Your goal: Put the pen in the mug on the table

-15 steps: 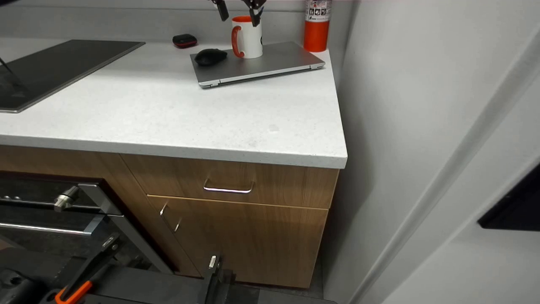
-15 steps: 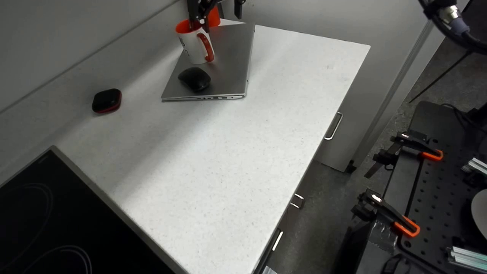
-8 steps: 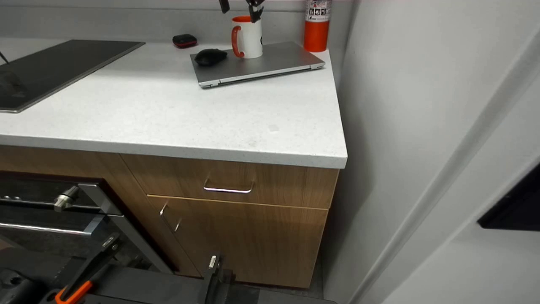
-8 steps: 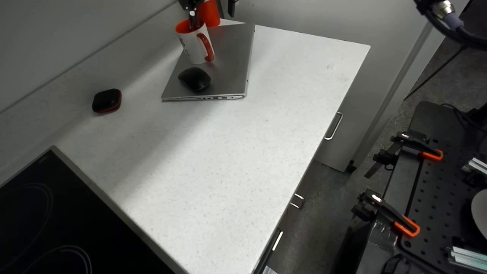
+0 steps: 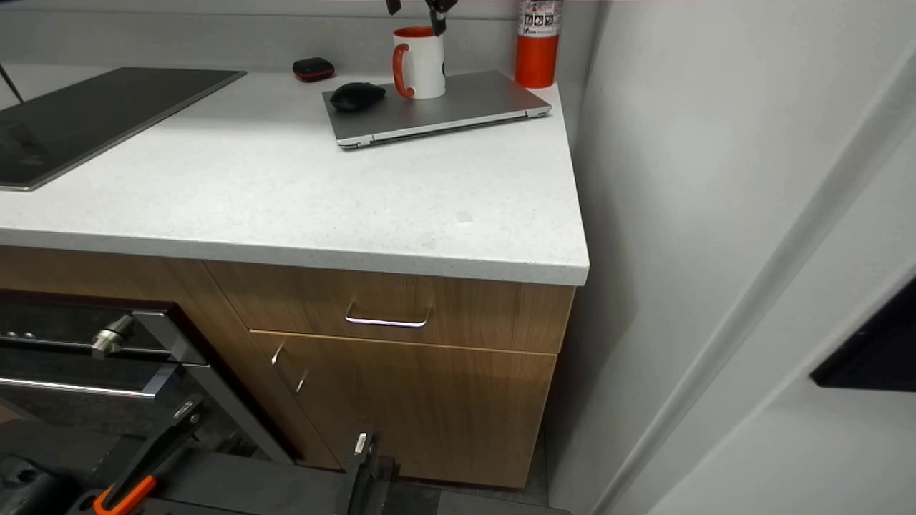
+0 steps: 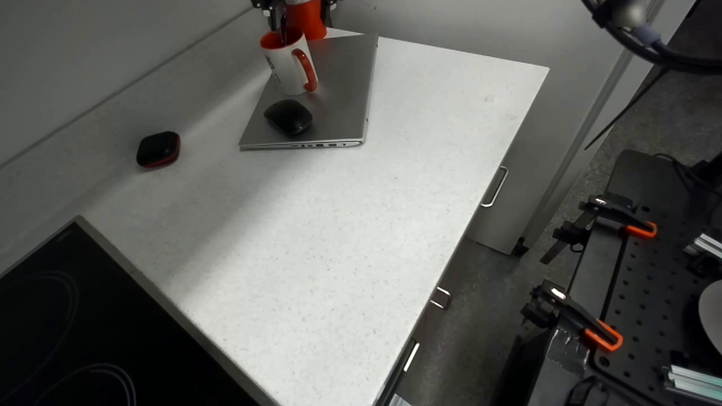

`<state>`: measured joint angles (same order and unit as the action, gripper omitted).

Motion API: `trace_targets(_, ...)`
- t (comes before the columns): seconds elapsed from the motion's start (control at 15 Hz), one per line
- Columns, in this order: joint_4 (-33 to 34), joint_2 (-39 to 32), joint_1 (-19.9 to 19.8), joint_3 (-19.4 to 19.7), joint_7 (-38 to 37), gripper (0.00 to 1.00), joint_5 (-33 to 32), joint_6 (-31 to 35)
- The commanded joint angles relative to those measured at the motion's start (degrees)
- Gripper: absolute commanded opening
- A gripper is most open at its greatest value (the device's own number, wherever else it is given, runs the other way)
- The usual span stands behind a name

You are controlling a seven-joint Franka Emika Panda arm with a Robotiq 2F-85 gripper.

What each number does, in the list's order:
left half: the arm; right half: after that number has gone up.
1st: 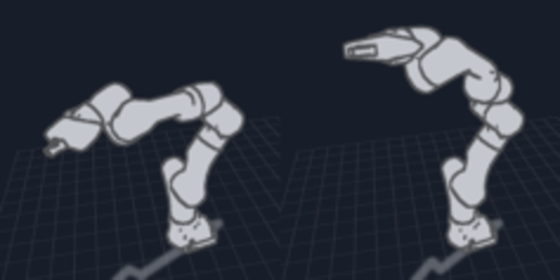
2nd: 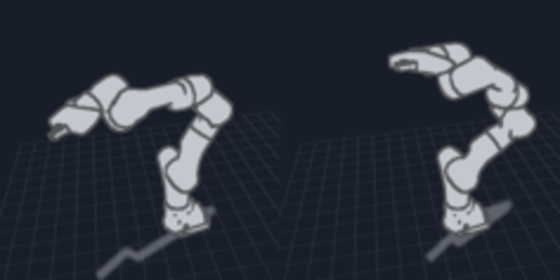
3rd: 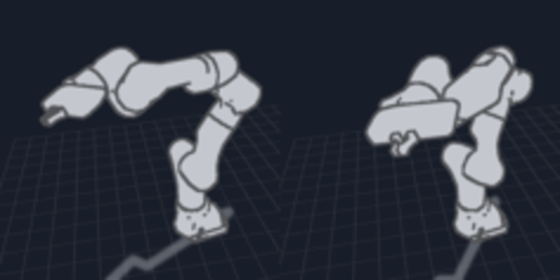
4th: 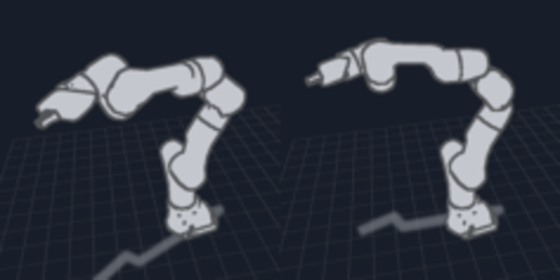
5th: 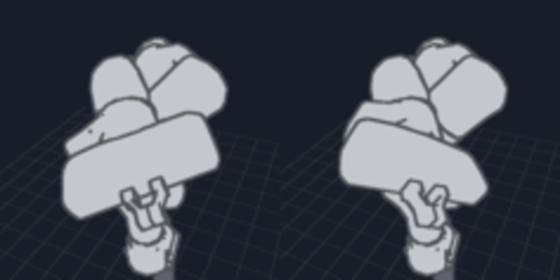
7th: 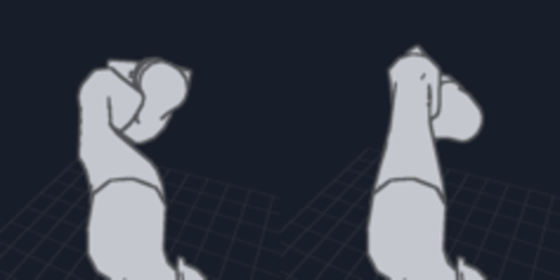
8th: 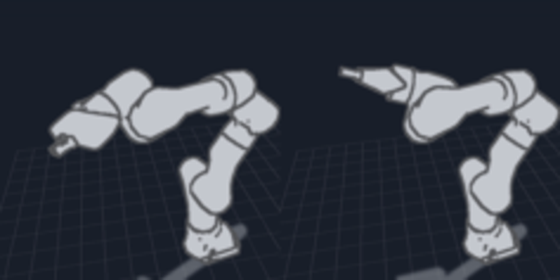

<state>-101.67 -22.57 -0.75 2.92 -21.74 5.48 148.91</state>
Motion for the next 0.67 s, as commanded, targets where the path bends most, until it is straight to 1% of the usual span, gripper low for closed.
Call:
trace_targets(0.0,4.9,-4.01,-0.38,0.19,-0.41,1.0,3.06,1.26)
trace_targets(0.6,10.27,-8.74,-0.97,0.52,-0.7,1.0,5.56,3.1)
